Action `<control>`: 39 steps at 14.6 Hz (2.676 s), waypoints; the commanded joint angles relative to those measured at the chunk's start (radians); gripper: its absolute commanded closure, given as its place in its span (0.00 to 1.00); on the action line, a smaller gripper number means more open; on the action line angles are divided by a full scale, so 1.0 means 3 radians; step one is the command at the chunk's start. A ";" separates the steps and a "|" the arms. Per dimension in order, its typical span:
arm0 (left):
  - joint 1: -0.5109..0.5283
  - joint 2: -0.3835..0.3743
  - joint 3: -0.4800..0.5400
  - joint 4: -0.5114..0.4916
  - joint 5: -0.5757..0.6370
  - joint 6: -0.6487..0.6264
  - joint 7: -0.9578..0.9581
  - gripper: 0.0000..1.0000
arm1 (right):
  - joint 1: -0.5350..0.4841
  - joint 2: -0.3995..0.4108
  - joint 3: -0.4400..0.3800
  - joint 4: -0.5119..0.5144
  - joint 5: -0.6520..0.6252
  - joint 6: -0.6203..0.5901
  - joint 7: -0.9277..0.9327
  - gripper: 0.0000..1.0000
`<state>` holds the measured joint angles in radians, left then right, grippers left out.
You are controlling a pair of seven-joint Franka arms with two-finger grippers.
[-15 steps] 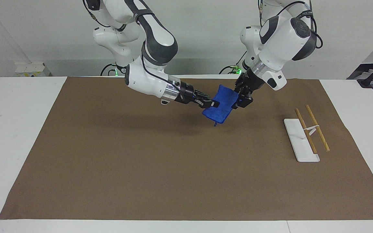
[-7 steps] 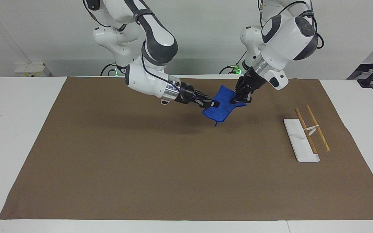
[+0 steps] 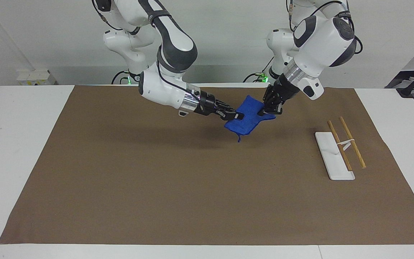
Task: Right arm passes towel to left arm to hang
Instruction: 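Open the right gripper and withdraw it while the left gripper carries the towel, then drape the towel over the wooden dowel rack with the left gripper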
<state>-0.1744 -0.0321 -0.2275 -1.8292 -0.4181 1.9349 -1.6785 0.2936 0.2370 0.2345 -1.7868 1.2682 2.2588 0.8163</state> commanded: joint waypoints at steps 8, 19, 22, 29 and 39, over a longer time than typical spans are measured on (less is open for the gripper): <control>0.0075 -0.0005 0.0594 -0.0058 -0.0059 -0.0349 0.0175 1.00 | -0.0441 -0.0120 -0.0020 0.0055 -0.2582 -0.0252 -0.0726 0.00; 0.0223 -0.0128 0.1371 -0.0427 0.0105 -0.0426 0.1589 1.00 | -0.1550 -0.0534 -0.0035 0.0969 -0.4451 -0.2362 -0.2213 0.00; 0.0264 -0.0087 0.1520 -0.0397 0.0120 -0.0329 0.1984 1.00 | -0.1465 -0.0800 -0.0412 0.1108 -0.4488 -0.2991 -0.2725 0.00; 0.0285 0.0035 0.1888 -0.0197 0.0136 0.0249 0.2270 1.00 | -0.1265 -0.0994 -0.0751 0.1039 -0.4647 -0.3098 -0.2982 0.00; 0.0331 0.0173 0.2113 -0.0371 0.0136 0.0586 0.3355 1.00 | -0.1260 -0.1035 -0.0853 0.0894 -0.4411 -0.2989 -0.2977 0.00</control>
<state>-0.0700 0.0261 0.4025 -1.9111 -0.3880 2.0853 -0.6958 -0.0855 -0.0492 -0.0181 -1.4775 -0.0762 1.3408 -0.0555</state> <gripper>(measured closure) 0.982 0.000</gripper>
